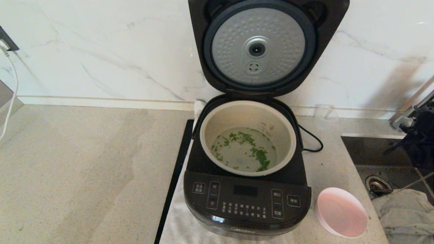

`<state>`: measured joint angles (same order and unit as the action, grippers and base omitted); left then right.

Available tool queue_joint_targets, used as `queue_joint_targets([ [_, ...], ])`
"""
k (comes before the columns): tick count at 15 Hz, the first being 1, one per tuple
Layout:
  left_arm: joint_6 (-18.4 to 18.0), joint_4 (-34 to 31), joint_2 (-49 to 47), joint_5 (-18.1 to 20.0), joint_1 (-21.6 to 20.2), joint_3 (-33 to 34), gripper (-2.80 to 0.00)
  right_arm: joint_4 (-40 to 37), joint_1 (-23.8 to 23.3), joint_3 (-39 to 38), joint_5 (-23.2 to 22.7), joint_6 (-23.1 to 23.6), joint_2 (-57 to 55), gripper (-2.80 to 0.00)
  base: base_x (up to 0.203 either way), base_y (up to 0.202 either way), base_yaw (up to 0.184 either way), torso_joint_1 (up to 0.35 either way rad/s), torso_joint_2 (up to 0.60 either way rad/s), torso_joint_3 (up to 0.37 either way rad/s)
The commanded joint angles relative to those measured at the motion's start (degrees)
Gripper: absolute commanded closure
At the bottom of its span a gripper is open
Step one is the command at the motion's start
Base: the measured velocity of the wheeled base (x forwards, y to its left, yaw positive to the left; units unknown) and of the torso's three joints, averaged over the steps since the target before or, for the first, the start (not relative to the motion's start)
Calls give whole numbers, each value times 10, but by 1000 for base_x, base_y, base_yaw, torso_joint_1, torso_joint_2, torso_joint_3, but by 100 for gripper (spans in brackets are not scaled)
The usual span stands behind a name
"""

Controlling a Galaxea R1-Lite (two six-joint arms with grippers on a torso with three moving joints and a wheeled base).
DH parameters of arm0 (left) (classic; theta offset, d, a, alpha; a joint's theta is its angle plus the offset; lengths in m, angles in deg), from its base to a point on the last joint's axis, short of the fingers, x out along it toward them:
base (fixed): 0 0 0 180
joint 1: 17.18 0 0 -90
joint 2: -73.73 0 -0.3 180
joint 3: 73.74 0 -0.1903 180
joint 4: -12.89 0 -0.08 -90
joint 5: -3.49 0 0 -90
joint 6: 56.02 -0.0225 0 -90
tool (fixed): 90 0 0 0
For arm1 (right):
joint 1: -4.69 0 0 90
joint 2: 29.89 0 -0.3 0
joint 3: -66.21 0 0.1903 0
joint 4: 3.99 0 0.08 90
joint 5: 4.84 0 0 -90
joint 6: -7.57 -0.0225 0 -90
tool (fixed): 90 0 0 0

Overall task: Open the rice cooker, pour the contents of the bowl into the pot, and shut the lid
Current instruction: Turn off the tap

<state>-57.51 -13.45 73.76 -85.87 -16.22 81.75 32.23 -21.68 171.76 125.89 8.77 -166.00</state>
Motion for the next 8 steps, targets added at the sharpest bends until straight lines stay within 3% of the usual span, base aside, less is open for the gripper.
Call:
queue_joint_targets([
  [1,0,0,1,1,0,0,0,5,0,-27,2,-1,19,0,0,0,0,0,0,0],
  [8,0,0,1,0,0,0,0,0,-2,-39,7,-1,15,0,0,0,0,0,0,0],
])
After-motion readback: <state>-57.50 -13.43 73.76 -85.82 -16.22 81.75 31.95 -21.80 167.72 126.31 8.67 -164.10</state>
